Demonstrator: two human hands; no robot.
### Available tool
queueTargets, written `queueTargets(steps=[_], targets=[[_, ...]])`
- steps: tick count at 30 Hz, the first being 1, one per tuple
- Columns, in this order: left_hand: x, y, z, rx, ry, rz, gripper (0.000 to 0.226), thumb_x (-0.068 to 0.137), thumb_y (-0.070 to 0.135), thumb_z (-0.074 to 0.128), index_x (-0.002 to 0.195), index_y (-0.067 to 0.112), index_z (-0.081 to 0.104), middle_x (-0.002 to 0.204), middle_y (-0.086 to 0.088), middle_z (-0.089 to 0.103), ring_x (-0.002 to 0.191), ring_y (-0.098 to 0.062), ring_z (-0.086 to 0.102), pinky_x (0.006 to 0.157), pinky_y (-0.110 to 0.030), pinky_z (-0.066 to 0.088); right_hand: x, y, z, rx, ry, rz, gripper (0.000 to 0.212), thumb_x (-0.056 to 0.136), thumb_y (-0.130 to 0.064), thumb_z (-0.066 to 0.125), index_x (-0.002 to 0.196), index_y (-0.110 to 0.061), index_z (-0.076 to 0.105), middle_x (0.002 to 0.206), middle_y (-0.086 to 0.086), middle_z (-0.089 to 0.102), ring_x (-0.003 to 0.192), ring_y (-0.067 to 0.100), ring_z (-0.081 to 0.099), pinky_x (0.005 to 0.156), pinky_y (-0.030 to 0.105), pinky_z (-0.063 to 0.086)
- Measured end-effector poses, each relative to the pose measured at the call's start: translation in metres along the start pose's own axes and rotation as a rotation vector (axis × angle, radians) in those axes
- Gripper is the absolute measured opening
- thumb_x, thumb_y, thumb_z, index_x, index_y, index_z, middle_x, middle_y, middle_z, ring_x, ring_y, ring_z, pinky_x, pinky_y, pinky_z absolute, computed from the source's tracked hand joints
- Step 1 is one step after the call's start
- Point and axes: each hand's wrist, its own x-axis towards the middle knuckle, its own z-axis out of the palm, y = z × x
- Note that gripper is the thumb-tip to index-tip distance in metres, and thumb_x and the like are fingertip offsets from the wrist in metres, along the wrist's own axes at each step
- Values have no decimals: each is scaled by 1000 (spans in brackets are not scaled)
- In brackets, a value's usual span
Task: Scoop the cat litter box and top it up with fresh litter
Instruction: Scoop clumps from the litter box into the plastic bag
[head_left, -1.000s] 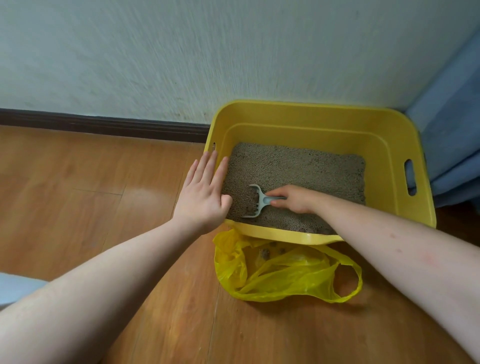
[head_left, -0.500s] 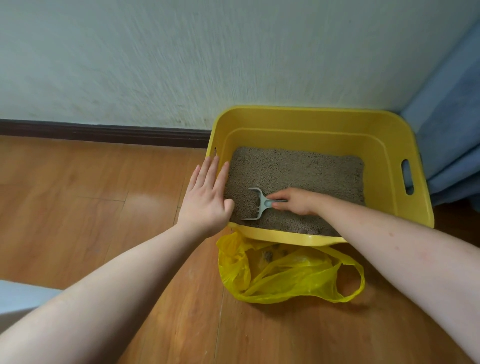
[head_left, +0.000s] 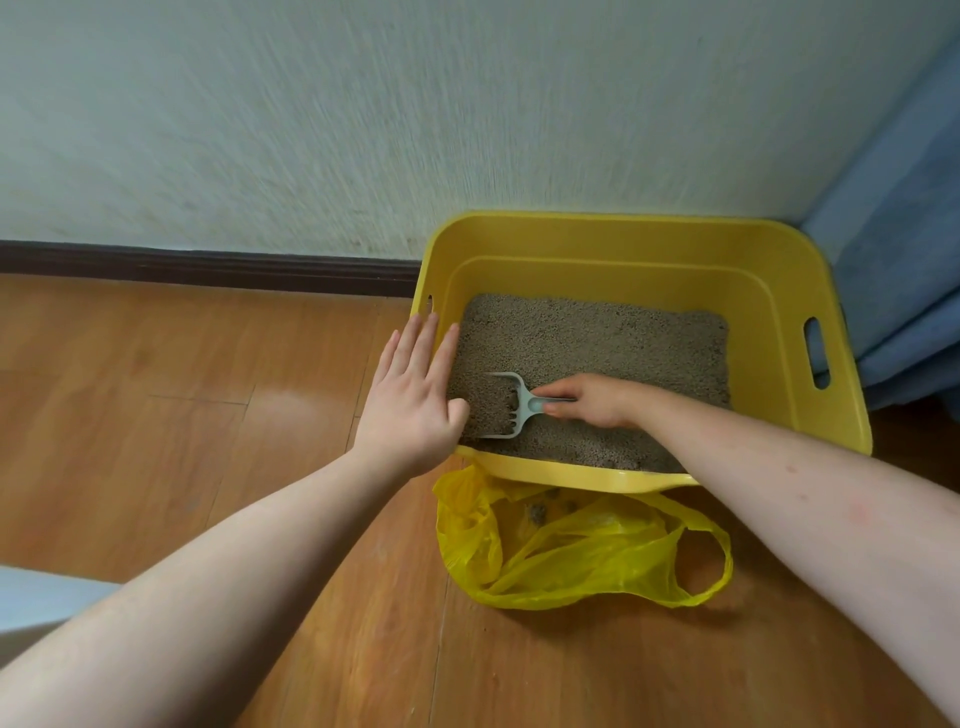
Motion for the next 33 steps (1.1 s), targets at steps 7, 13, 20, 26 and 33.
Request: queueTargets(steps=[7, 13, 20, 26, 33], targets=[[0, 1, -1, 1, -11, -7, 81, 80, 42, 18, 157, 18, 11, 164, -9, 3, 151, -21, -9, 121, -36, -11, -3, -1, 0, 37, -29, 14, 42, 98, -35, 50, 140, -36, 44, 139, -6, 52, 124, 15, 47, 109, 38, 32], [0, 0, 1, -3, 0, -1, 79, 81, 41, 22, 156, 17, 14, 164, -10, 6, 151, -22, -7, 121, -35, -11, -6, 0, 4, 97, -23, 47, 42, 97, -37, 50, 138, -41, 45, 134, -5, 55, 118, 15, 50, 109, 44, 34], [-1, 0, 0, -42, 20, -6, 75, 85, 37, 25, 157, 18, 12, 164, -8, 5, 151, -20, -8, 119, -30, -16, -17, -6, 3, 194, -3, 50, 41, 98, -30, 51, 138, -37, 47, 118, 0, 65, 108, 17, 59, 105, 40, 39], [-3, 0, 0, -78, 40, -12, 75, 86, 34, 31, 157, 17, 11, 164, -8, 7, 151, -20, -4, 121, -32, -10, -37, -9, -13, 203, 64, 60, 38, 98, -28, 51, 135, -39, 49, 119, -1, 64, 105, 17, 59, 97, 34, 39], [-3, 0, 0, -80, 51, -8, 76, 85, 35, 30, 156, 17, 12, 164, -9, 7, 151, -20, -3, 122, -34, -7, -67, 2, -25, 319, 124, 100, 38, 98, -27, 52, 134, -39, 49, 83, -8, 57, 74, 8, 49, 74, 26, 39]])
